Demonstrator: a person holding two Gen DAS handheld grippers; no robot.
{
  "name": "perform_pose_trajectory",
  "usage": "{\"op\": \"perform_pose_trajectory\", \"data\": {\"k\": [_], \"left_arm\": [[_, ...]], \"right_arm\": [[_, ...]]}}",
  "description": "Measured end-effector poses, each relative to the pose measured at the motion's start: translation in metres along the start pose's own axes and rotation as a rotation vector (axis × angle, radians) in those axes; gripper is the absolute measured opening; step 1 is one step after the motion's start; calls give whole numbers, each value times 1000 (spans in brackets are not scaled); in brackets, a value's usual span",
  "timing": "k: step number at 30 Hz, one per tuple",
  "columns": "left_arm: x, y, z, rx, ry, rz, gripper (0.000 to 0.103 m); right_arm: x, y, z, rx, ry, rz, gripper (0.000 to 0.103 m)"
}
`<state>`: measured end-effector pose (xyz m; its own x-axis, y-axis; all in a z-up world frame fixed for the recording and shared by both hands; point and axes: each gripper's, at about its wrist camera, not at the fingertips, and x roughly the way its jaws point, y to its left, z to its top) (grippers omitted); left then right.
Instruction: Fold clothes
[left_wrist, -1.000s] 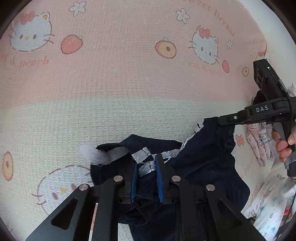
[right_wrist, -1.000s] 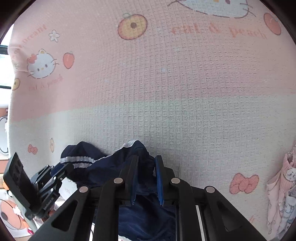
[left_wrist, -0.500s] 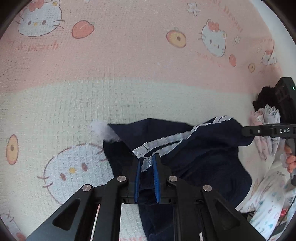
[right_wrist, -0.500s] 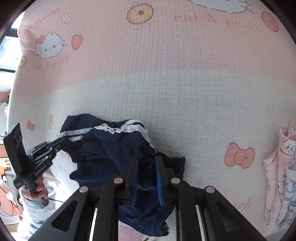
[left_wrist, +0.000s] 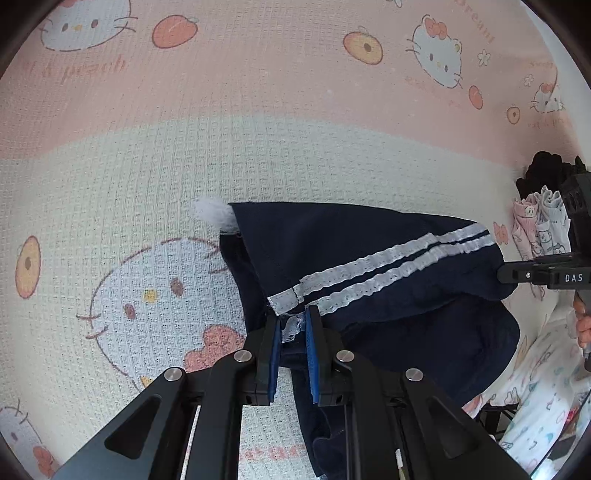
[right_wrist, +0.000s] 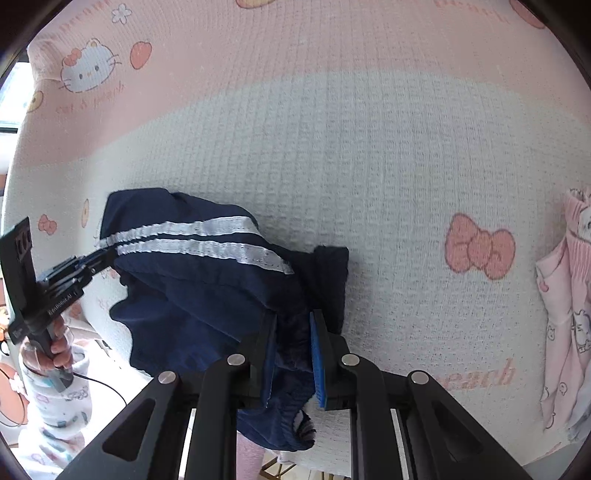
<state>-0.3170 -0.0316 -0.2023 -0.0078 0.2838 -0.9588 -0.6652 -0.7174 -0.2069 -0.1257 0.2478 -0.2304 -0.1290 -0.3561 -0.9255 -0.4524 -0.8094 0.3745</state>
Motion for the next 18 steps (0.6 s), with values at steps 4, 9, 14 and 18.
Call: {"op": "perform_pose_trajectory", "data": {"k": [4, 9, 14, 18], "left_arm": [[5, 8, 1, -26, 22, -6, 11], [5, 9, 3, -5, 28, 42, 11], [2, 7, 1, -10, 11, 17, 11], [-2, 12, -2, -84, 5, -49, 15]], "right_arm": [[7, -3, -6, -3, 16, -4, 16], [10, -2, -10, -27, 9, -41, 16], [10, 5, -13, -60, 23, -44, 17], [-3, -1, -9, -7, -2, 20, 49]]}}
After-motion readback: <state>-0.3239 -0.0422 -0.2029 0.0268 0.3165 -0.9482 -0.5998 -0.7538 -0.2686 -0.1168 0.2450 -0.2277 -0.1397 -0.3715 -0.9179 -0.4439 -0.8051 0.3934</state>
